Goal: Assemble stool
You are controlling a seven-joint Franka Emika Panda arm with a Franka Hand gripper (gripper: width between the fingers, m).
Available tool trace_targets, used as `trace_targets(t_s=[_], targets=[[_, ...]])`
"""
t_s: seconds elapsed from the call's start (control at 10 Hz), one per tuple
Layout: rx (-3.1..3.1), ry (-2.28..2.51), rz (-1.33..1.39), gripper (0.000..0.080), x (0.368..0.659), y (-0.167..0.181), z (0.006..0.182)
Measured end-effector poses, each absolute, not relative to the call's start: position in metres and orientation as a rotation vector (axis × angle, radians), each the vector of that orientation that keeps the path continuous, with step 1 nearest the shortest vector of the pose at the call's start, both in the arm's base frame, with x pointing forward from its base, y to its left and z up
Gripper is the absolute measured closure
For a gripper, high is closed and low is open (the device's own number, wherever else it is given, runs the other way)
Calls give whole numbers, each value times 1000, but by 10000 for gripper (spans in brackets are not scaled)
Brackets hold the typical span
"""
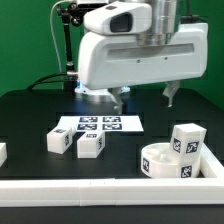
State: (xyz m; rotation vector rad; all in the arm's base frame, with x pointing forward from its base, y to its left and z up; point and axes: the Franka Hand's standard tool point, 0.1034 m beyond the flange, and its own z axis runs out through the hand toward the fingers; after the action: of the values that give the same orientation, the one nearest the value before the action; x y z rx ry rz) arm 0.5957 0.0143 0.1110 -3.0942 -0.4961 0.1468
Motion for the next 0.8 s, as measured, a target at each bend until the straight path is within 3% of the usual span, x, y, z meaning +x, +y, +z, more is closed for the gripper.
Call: trace_targets(t_s=[0.4,0.8], targets=[[-3128,-450,170,150,575,-48,101],[-3128,-442,169,150,576,-40,101]])
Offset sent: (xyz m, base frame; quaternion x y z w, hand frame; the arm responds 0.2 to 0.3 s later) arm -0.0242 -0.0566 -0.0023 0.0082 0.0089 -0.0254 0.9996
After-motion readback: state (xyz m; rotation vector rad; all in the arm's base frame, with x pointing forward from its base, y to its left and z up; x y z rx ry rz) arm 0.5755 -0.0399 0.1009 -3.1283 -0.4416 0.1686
